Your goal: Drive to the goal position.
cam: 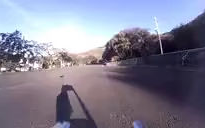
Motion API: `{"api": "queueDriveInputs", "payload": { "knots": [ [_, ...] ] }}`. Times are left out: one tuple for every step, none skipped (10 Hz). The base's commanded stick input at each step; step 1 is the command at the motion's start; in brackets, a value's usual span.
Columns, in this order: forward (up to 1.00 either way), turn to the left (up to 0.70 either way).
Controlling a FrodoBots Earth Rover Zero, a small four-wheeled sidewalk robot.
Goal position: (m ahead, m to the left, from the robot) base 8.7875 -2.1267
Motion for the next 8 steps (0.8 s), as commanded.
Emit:
{"api": "queueDriveInputs", "payload": {
  "knots": [
    [0.50, 0.00],
    [0.50, 0.00],
    [0.50, 0.00],
    [0.50, 0.00],
    [0.50, 0.00],
    [0.50, 0.00],
    [0.50, 0.00],
    [0.50, 0.00]
  ]
}}
